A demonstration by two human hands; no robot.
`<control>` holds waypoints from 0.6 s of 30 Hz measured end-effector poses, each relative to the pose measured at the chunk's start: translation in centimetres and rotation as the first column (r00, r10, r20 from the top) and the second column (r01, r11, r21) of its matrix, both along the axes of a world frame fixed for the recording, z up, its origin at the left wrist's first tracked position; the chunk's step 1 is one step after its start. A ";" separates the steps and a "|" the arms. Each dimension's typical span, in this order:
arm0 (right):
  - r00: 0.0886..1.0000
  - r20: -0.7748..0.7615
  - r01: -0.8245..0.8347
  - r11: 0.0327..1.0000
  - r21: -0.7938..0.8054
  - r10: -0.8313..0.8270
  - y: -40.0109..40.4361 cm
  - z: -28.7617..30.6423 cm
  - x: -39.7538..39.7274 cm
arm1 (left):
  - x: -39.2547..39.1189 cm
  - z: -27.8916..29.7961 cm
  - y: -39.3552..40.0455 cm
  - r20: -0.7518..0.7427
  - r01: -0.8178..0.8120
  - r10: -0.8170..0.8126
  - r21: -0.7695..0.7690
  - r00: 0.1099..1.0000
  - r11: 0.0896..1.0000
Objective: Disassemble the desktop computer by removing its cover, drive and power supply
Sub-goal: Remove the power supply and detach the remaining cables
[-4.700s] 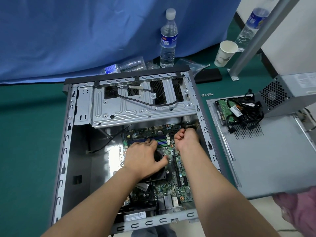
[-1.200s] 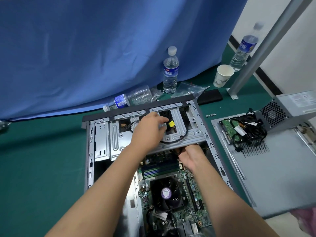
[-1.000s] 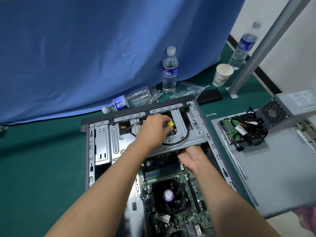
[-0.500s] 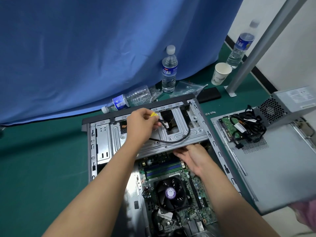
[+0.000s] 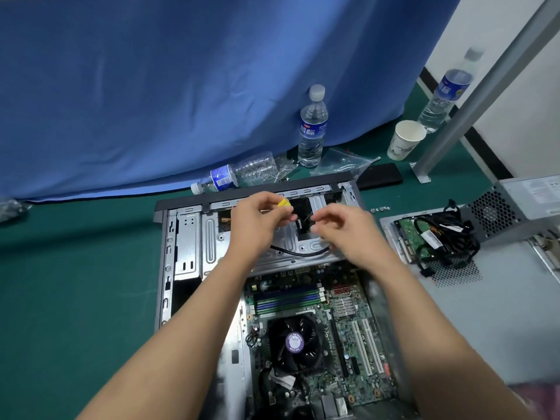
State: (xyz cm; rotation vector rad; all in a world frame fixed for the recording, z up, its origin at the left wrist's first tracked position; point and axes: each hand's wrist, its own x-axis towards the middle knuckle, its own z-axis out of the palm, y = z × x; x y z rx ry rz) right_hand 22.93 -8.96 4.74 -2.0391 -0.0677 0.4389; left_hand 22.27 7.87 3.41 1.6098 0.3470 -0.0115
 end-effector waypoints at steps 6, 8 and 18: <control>0.974 0.094 -0.180 0.954 -0.241 0.208 2.2 -2.3 1.9 | -0.3 0.3 -0.9 0.045 -0.064 0.063 0.022 0.997 0.998; 0.964 0.099 -0.208 0.934 -0.290 0.246 2.0 -2.4 2.3 | -0.1 0.7 -1.1 0.065 -0.079 0.080 -0.015 0.995 0.997; 0.957 0.110 -0.233 0.935 -0.266 0.270 1.6 -2.5 2.8 | -0.4 1.1 -1.3 0.078 -0.170 0.175 -0.066 0.982 0.983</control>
